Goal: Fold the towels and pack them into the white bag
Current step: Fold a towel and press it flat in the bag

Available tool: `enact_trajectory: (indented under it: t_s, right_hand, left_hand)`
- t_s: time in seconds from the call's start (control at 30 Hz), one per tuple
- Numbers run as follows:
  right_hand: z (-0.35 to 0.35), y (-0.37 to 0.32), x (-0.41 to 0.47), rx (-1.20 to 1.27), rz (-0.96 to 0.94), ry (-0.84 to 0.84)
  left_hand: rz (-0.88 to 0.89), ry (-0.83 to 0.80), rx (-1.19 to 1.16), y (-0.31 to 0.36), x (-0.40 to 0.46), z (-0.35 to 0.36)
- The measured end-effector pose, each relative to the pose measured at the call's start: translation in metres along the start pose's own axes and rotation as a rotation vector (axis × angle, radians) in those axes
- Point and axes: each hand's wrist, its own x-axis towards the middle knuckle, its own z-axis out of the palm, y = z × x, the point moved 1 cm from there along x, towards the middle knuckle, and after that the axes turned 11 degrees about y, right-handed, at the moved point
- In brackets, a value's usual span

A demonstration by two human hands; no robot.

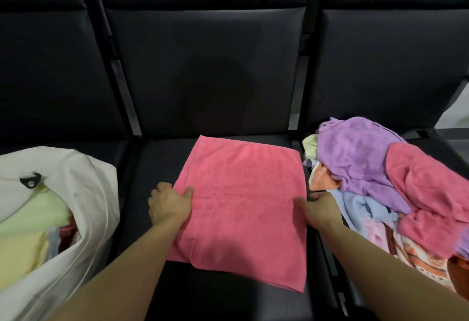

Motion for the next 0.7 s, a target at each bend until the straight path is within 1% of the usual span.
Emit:
enact_trajectory:
  t_s: [0.07,0.13,0.2,0.27,0.33,0.4,0.47,0.53,0.6,0.67,0.7]
  right_hand:
    - [0.002,-0.002,-0.003,-0.044,-0.034,-0.035]
    - [0.004,-0.003,-0.004,-0.097,-0.033,-0.106]
    - [0.006,-0.004,-0.003,-0.086,0.008,-0.141]
    - [0.006,-0.006,-0.003,-0.037,0.049,-0.184]
    - [0.004,-0.010,-0.003,0.042,0.064,-0.222]
    - [0.001,-0.010,-0.003,0.110,0.075,-0.247]
    - [-0.004,-0.011,-0.001,0.207,0.097,-0.253]
    - [-0.011,-0.013,0.000,0.251,0.072,-0.249]
    - [-0.021,-0.018,-0.003,0.316,0.030,-0.226]
    - [-0.030,-0.026,-0.007,0.420,-0.039,-0.205]
    - [-0.032,-0.029,-0.007,0.445,-0.095,-0.181]
  left_hand:
    - [-0.022,0.043,0.085,0.004,0.002,0.002]
    - [-0.020,0.034,0.099,0.004,0.006,0.007]
    - [0.030,-0.016,0.051,0.001,0.012,0.009]
    - [0.054,-0.109,-0.025,-0.001,0.017,0.007]
    - [0.017,-0.172,-0.085,0.000,0.018,0.004]
    - [-0.022,-0.179,-0.143,0.000,0.016,0.003]
    - [-0.055,-0.152,-0.254,-0.001,0.013,0.002]
    - [-0.119,-0.132,-0.455,-0.002,0.010,-0.002]
    - [-0.212,-0.158,-0.656,-0.002,0.005,-0.012]
    - [-0.251,-0.167,-0.762,0.002,0.000,-0.024]
    - [-0.234,-0.123,-0.776,0.005,-0.004,-0.031]
